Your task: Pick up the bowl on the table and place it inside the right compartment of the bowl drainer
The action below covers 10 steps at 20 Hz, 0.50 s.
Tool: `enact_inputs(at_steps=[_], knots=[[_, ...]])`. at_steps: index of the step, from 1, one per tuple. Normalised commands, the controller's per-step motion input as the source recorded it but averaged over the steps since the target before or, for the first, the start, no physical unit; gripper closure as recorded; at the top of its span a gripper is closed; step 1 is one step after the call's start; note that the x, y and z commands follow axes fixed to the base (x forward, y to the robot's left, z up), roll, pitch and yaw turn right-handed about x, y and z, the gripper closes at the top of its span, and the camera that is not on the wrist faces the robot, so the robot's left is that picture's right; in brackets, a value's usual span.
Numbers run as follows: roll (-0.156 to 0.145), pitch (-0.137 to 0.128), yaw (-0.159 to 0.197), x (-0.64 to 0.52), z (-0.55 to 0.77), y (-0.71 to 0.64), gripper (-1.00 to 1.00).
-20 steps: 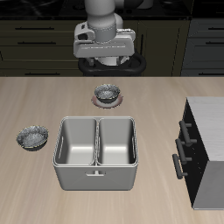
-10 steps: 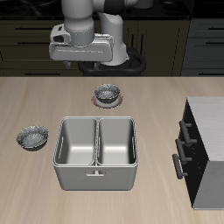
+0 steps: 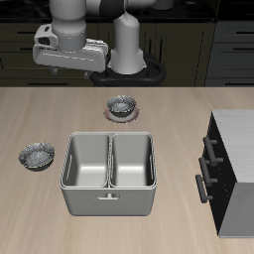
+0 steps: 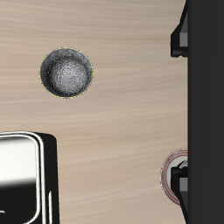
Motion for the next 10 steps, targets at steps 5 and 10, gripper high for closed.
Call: enact_inputs(at_steps=[5, 10], knots=[[-0.069, -0.014, -0.012, 0.1, 0.03, -0.54, -1.0], [-0.02, -0.009, 0.028, 0.08, -0.02, -0.3, -1.0]])
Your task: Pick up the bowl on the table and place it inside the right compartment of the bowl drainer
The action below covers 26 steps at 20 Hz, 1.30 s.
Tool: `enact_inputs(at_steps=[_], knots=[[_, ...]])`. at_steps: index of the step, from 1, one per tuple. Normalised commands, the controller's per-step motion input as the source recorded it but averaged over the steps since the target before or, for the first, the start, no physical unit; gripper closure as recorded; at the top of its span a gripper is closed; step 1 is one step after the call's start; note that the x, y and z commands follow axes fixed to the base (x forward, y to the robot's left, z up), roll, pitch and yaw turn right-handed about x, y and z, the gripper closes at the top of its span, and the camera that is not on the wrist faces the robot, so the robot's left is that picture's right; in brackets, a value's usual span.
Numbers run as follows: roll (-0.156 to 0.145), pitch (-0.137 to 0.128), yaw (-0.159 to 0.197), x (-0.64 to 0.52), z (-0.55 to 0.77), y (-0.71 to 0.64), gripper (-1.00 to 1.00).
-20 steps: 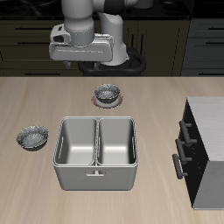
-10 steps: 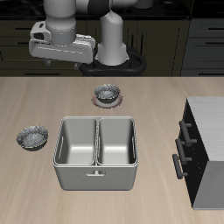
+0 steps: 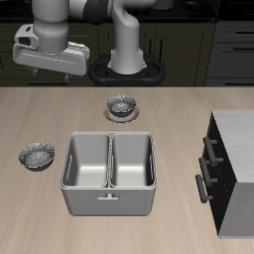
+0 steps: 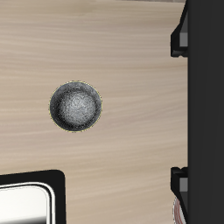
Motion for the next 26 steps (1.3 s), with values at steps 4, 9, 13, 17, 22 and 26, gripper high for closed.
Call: enact_inputs(at_steps=[4, 9, 13, 17, 22, 26], knots=[[-0.006, 0.032, -0.033, 0.09, 0.0, -0.34, -1.0], [0.042, 0.002, 0.02, 0.1, 0.07, -0.26, -1.0], [0.091, 0.031, 0.034, 0.14, -0.02, -0.19, -1.0], [0.033, 0.015, -0.002, 0.16, 0.04, -0.26, -1.0], [-0.029, 0.014, -0.014, 0.23, 0.02, -0.37, -1.0], [-0.056, -0.018, -0.023, 0.1, 0.06, -0.22, -1.0]])
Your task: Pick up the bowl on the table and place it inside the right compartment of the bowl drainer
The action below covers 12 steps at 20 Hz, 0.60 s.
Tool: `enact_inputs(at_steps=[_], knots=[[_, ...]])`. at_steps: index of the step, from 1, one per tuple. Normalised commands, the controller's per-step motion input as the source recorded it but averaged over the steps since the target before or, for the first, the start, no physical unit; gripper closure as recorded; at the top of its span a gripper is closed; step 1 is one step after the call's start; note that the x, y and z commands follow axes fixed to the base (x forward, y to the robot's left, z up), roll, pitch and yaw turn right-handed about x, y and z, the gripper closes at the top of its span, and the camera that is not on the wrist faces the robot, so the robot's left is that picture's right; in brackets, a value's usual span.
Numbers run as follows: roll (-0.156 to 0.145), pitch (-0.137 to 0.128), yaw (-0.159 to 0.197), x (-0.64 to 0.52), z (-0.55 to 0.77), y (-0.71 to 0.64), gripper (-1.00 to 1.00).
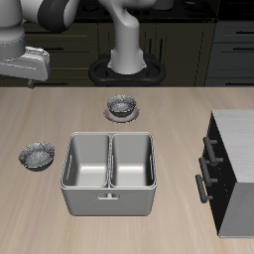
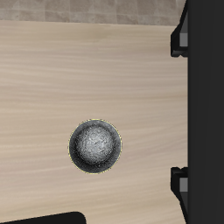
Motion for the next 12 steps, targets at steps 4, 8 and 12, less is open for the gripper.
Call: enact_inputs(at_steps=[4, 8, 12], knots=[[-0.023, -0.003, 0.011, 0.14, 0.03, -0.11, -1.0], [0.003, -0.006, 0.022, 0.29, 0.1, 0.11, -1.0], [-0.006, -0.016, 0.024, 0.28, 0.04, 0.15, -1.0]])
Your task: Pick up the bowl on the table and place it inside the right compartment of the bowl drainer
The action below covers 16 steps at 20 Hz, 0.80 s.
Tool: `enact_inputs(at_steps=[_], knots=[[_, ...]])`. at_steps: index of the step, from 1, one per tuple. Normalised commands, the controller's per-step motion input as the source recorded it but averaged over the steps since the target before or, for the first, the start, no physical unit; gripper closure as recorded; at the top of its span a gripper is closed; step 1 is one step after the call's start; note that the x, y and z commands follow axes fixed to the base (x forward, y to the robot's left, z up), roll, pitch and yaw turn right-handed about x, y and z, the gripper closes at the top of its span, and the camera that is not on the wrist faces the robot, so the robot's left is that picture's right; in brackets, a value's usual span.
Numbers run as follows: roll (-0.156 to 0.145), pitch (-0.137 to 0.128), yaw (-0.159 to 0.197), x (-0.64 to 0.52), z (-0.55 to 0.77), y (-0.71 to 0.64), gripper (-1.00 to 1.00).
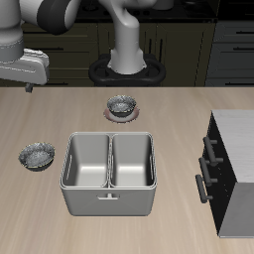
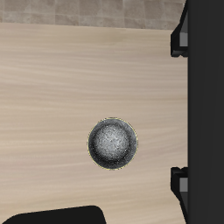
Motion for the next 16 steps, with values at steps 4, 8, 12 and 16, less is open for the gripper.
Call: enact_inputs(at_steps=[4, 8, 12, 16], knots=[[-0.013, -0.008, -0.018, 0.27, 0.08, 0.08, -1.0], [0.0, 0.012, -0.002, 0.27, 0.0, 0.09, -1.0], [-0.005, 0.019, 0.012, 0.32, -0.08, 0.1, -1.0], [0.013, 0.021, 0.029, 0.19, -0.17, 0.14, -1.0]])
